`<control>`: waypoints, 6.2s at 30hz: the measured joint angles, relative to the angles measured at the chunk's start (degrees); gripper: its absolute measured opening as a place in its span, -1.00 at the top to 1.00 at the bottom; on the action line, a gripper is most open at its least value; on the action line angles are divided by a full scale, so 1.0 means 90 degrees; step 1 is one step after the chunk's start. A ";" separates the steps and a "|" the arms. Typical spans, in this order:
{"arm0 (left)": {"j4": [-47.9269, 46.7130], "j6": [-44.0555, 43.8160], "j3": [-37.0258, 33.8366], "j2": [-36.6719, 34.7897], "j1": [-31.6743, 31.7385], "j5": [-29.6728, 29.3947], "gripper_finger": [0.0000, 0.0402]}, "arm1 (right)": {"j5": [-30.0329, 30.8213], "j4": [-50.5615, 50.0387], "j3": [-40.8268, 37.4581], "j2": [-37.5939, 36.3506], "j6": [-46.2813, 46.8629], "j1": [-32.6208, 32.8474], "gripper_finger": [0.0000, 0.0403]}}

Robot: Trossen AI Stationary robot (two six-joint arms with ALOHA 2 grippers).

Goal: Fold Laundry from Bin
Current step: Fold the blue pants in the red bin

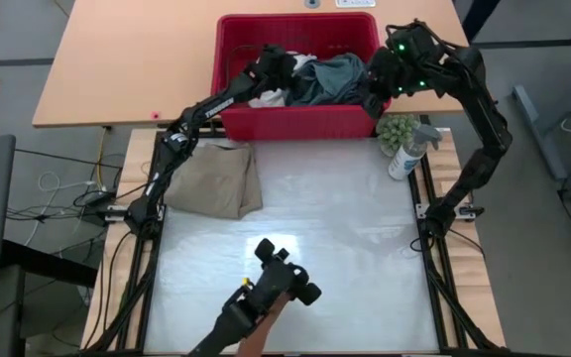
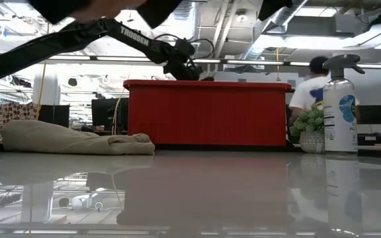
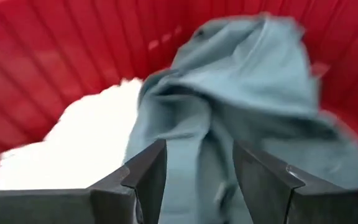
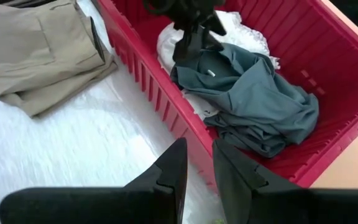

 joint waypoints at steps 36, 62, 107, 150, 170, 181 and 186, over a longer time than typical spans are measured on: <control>-0.0209 -0.0184 0.0222 0.0043 -0.0007 -0.0861 1.00 | 0.0009 0.0109 0.0000 0.0053 0.0015 0.0008 0.49; -0.0137 -0.0001 0.0222 -0.0201 0.0230 0.1694 0.23 | -0.0202 -0.0149 0.0000 0.0066 0.0024 -0.0840 0.49; 0.0325 -0.1721 0.0241 -0.0528 0.0367 0.0138 1.00 | -0.0003 -0.0007 0.0000 0.0066 0.0020 -0.0973 0.49; 0.5005 -0.4112 0.0241 -0.5220 -0.1520 0.5466 1.00 | -0.1497 0.2714 0.0000 0.1273 0.0073 -0.1831 0.49; 0.2698 -0.3624 0.0054 -0.5398 -0.6630 0.6417 1.00 | -0.1827 0.2701 -0.0002 0.0380 0.0267 -0.0018 0.49; 0.1158 -0.1599 0.0057 -0.4560 -0.8179 0.2590 1.00 | -0.1850 0.2705 0.0000 -0.0462 0.1479 0.2037 0.49; 0.0606 -0.0817 0.0042 -0.4348 -0.8720 0.0200 1.00 | -0.1745 0.2796 0.0000 -0.0816 0.2273 0.3346 0.49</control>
